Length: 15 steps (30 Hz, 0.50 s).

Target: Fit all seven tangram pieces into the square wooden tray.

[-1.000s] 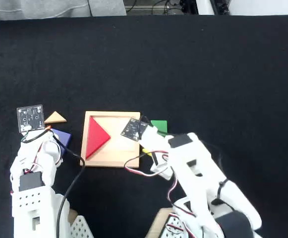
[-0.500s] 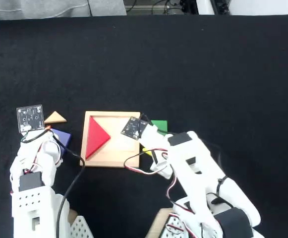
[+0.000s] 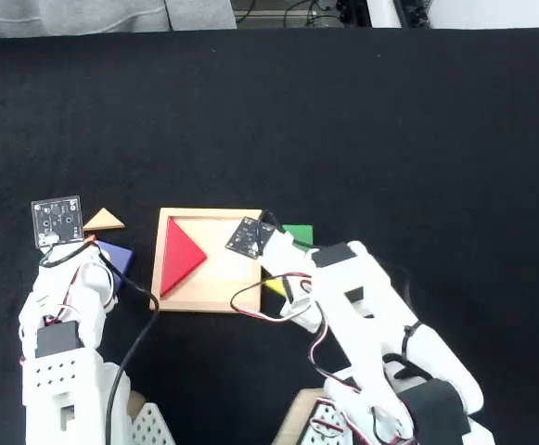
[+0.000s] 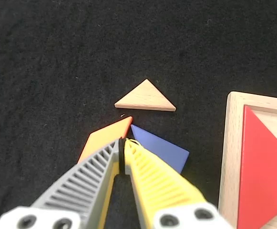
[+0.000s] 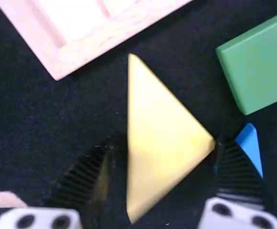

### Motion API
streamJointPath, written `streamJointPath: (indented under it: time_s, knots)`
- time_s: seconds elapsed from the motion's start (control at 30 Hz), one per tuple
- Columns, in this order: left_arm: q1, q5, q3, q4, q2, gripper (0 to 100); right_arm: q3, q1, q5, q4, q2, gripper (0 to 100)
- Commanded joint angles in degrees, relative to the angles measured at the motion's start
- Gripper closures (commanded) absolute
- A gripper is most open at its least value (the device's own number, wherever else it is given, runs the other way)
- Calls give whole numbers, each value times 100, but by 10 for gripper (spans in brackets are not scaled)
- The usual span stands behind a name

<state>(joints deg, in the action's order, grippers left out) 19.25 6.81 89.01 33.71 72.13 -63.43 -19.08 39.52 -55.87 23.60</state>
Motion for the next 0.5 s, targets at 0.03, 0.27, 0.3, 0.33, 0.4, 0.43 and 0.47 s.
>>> streamJointPath:
  time_s: [0.03, 0.27, 0.3, 0.33, 0.4, 0.43, 0.47]
  knots:
    - [-40, 44, -13, -123, 70, 970, 136, 9, 229, -246, 523, 653]
    - [-40, 44, -13, -132, 70, 970, 13, 18, 308, -70, 338, 644]
    - [-40, 44, -13, -132, 70, 970, 31, 18, 308, -9, 171, 644]
    - [-40, 44, -13, -123, 70, 970, 66, 18, 308, 35, -22, 644]
    - [-40, 44, -13, -105, 70, 970, 295, 44, 290, -35, -374, 644]
    - [-40, 44, -13, -105, 79, 970, 426, 44, 220, -88, -558, 645]
    - [-40, 44, -13, -105, 79, 970, 514, 44, 149, -114, -690, 645]
